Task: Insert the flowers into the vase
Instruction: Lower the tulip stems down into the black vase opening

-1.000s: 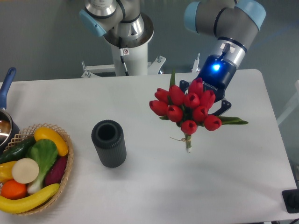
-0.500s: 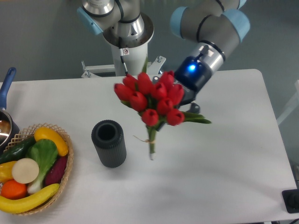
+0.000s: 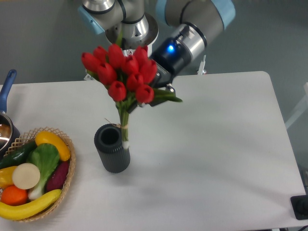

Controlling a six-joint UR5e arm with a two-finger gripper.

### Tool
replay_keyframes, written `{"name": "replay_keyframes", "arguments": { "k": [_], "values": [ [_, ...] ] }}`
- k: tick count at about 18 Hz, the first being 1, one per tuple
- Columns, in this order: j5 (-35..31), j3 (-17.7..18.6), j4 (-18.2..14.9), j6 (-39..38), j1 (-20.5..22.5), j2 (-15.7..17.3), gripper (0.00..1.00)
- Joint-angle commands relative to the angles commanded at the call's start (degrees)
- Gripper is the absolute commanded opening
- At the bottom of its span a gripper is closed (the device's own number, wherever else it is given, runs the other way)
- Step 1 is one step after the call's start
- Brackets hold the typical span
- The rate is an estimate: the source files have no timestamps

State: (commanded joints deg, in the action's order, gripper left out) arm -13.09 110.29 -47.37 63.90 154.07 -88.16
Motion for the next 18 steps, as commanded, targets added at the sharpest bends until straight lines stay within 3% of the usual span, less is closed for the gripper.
{"name": "replay_keyframes", "arguments": {
  "k": [7, 18],
  "values": [
    [-0.5, 2.4, -0.1, 0.2, -0.4, 0.5, 0.40],
    [-0.8, 4.0, 0.1, 0.6, -1.1, -1.4, 0.40]
  ]
}}
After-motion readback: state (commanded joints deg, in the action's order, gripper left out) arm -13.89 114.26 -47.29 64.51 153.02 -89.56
